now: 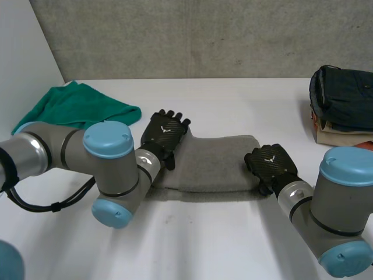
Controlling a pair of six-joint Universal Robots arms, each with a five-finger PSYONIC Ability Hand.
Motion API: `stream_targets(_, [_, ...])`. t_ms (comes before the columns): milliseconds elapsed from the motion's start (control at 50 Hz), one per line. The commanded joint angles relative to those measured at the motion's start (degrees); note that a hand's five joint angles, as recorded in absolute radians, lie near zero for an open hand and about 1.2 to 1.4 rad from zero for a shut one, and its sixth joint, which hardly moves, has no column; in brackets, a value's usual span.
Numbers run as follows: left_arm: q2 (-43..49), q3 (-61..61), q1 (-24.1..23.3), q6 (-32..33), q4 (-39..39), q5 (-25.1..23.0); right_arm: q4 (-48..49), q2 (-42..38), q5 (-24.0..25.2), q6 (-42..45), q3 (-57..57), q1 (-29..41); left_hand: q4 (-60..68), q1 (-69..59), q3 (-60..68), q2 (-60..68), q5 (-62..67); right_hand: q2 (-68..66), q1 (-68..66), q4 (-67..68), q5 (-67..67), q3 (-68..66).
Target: Fold the laundry.
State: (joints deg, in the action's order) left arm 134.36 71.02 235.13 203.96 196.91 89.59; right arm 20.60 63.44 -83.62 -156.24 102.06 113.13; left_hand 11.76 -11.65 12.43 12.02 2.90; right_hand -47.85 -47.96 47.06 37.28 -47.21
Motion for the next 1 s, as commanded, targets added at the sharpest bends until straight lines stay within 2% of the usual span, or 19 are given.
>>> stream_targets(20, [-3.38, 2.53, -0.02, -0.23, -0.39, 3.22, 0.32, 0.19, -1.45, 1.02, 0.33, -1.5, -1.72, 1.6, -2.38, -1.97, -2.85, -32.15, -32.04, 32.94, 32.72, -32.79])
stream_targets(100, [-8.93, 7.28, 0.24, -0.23, -0.39, 3.22, -1.08, 4.65, -4.44, 5.04, 1.47, -3.95, -1.72, 1.6, -2.38, -1.97, -2.86, -32.15, -32.04, 32.94, 32.72, -32.79])
stream_targets(160, [-12.79, 11.14, 0.77, -0.23, -0.48, 3.57, -2.4, 7.31, -4.62, 9.71, 1.65, -6.24, -1.76, 1.65, -2.43, -2.02, -2.9, -32.15, -32.04, 32.94, 32.72, -32.79])
stream_targets(240, [-18.59, 16.23, 2.96, -0.23, -0.39, 3.14, -3.29, 8.81, -4.88, 20.6, -0.19, -7.75, -1.76, 1.65, -2.43, -2.02, -2.9, -32.15, -32.04, 32.94, 32.72, -32.79])
stream_targets(320, [-22.29, 19.06, 5.07, -0.67, -0.3, 2.87, -2.15, 9.51, -4.01, 28.0, -4.67, -0.48, -1.76, 1.65, -2.43, -2.02, -2.9, -32.15, -32.04, 32.94, 32.72, -32.79])
stream_targets(340, [-22.82, 19.41, 5.25, -0.76, -0.3, 2.87, -1.27, 8.99, -3.22, 29.05, -7.29, 4.86, -1.76, 1.65, -2.43, -2.02, -2.9, -32.15, -32.04, 32.94, 32.72, -32.79])
stream_targets(400, [-24.23, 20.12, 5.61, -0.85, -0.3, 2.96, 0.05, 7.06, -0.94, 28.97, -10.38, 12.27, -1.76, 1.65, -2.43, -2.02, -2.9, -32.15, -32.04, 32.94, 32.72, -32.79])
stream_targets(420, [-24.49, 20.29, 5.61, -0.85, -0.3, 3.05, 0.58, 4.18, 1.25, 28.89, -11.7, 15.95, -1.76, 1.65, -2.43, -2.02, -2.9, -32.15, -32.04, 32.94, 32.72, -32.79])
stream_targets(500, [-25.64, 21.17, 5.96, -0.93, -0.21, 3.13, -0.12, -3.21, 6.26, 30.2, -12.76, 21.94, -1.76, 1.65, -2.43, -2.02, -2.9, -32.15, -32.04, 32.94, 32.72, -32.79])
stream_targets(560, [-25.9, 21.61, 5.96, -1.02, -0.13, 3.22, -1.08, -5.86, 6.54, 31.25, -12.5, 23.54, -1.76, 1.65, -2.43, -2.02, -2.9, -32.15, -32.04, 32.94, 32.72, -32.79])
stream_targets(580, [-25.9, 21.61, 5.96, -0.94, -0.13, 3.22, -1.96, -6.22, 5.32, 31.26, -12.59, 23.72, -1.76, 1.65, -2.43, -2.02, -2.9, -18.22, -18.11, 19.01, 18.79, -18.86])
stream_targets(640, [-25.9, 21.35, 5.69, -1.11, 0.14, 3.22, -2.85, -5.7, 2.33, 30.65, -12.24, 23.19, -1.76, 1.65, -2.43, -2.02, -2.9, 37.85, 37.96, -37.06, -37.28, 37.21])
stream_targets(720, [-25.9, 19.95, 5.26, -1.55, 0.4, 3.22, -2.49, -1.67, -1.01, 24.86, -11.19, 22.67, -1.76, 1.65, -2.43, -2.02, -2.9, 37.85, 37.96, -37.06, -37.28, 37.21])
stream_targets(740, [-25.82, 19.42, 5.08, -1.9, 0.49, 3.22, -2.76, 2.79, -1.02, 20.23, -10.05, 20.93, -1.76, 1.65, -2.43, -2.02, -2.9, 37.85, 37.96, -37.06, -37.28, 37.21])
stream_targets(780, [-25.73, 17.15, 4.03, -3.3, 0.49, 3.4, -2.58, 6.94, -0.58, 14.15, -8.73, 18.11, -1.72, 1.6, -2.38, -1.98, -2.86, 37.85, 37.96, -37.06, -37.28, 37.21])
stream_targets(820, [-25.55, 15.65, 2.97, -4.79, 0.49, 3.4, -2.93, 11.35, 0.47, 3.96, -7.14, 13.89, -1.55, 1.43, -2.21, -1.81, -2.69, 37.85, 37.96, -37.06, -37.28, 37.21])
stream_targets(900, [-24.41, 11.69, 0.25, -8.75, 0.05, 3.4, -5.12, 12.41, 2.49, -11.25, -7.23, 9.14, -1.21, 1.09, -1.88, -1.47, -2.35, 37.85, 37.96, -37.06, -37.28, 37.21])
stream_targets(960, [-21.17, 8.62, -1.6, -10.86, -0.48, 3.4, -10.37, 12.5, 3.64, -17.67, -9.32, 5.28, -0.88, 0.76, -1.54, -1.13, -2.01, 37.85, 37.96, -37.06, -37.28, 37.21])
stream_targets(1000, [-18.97, 7.21, -3.09, -11.22, -1.18, 3.48, -13.73, 11.36, 3.99, -18.49, -11.44, 3.42, -0.88, 0.76, -1.54, -1.13, -2.01, 37.85, 37.96, -37.06, -37.28, 37.21])
